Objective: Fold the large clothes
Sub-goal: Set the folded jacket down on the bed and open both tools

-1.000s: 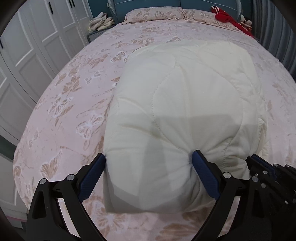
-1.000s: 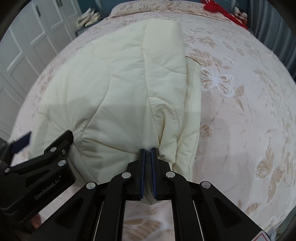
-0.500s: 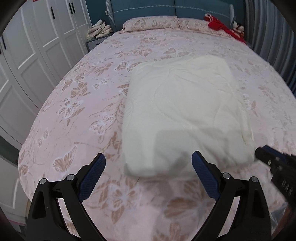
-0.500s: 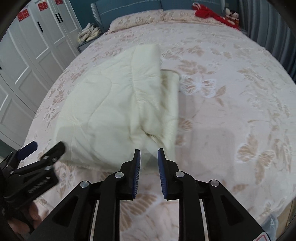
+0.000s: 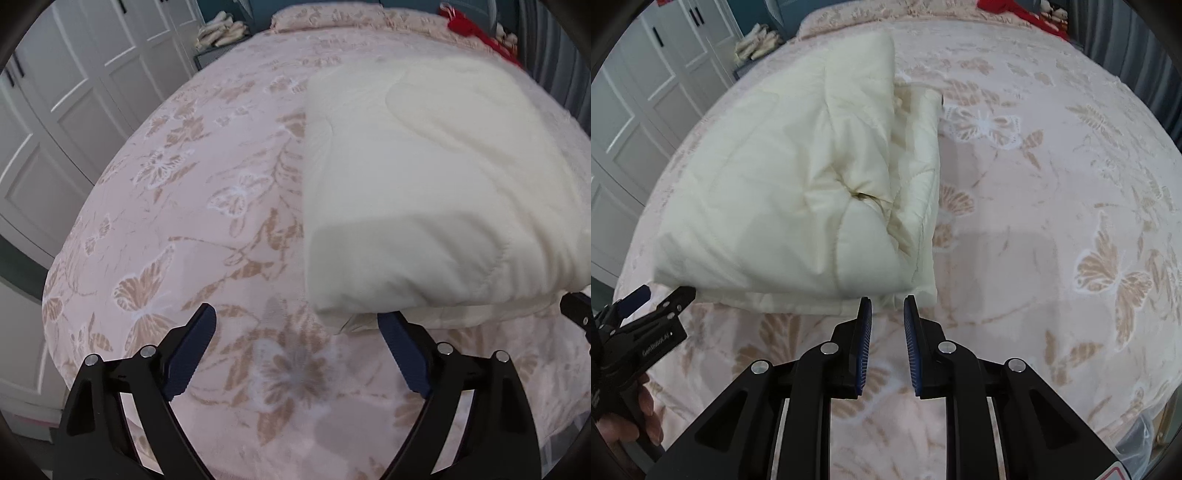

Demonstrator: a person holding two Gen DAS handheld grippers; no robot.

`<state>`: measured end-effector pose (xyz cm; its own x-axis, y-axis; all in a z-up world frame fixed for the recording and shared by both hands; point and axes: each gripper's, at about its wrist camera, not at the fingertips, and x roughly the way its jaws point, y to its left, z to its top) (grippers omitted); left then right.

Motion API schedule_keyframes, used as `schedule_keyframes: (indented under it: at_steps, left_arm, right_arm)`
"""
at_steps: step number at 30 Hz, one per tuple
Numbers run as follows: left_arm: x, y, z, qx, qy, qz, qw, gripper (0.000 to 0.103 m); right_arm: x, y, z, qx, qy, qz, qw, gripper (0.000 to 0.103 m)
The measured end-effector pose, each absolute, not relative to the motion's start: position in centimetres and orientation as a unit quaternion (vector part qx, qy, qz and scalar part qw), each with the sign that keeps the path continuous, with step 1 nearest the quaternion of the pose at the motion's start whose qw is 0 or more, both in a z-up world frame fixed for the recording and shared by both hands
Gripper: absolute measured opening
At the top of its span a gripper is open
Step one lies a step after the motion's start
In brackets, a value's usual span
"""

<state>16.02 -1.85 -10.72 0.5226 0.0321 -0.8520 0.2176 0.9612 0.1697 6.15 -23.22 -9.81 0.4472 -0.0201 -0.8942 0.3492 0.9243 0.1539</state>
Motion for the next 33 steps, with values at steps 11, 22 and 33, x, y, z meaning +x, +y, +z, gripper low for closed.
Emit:
schedule_keyframes:
  at_steps: [11, 22, 33]
  left_arm:
    - [16.1, -2.6, -8.2, 0.150, 0.449, -0.038, 0.880, 0.089]
    - [17.3, -2.9, -10.6, 0.161, 0.467, -0.038, 0.868, 0.096]
    - [14.7, -3.4, -9.6, 0.177, 0.449, -0.045, 0.874, 0.096]
  right_arm:
    - [7.5, -22.8, -6.5, 0.125, 0.482, -0.115, 0.859, 0.017]
    - [8.7, -23.0, -12.2, 0.129, 0.531, -0.121, 0.828, 0.017]
    - [6.6, -23.6, -10.4, 0.156, 0.513, -0.126, 0.835, 0.024]
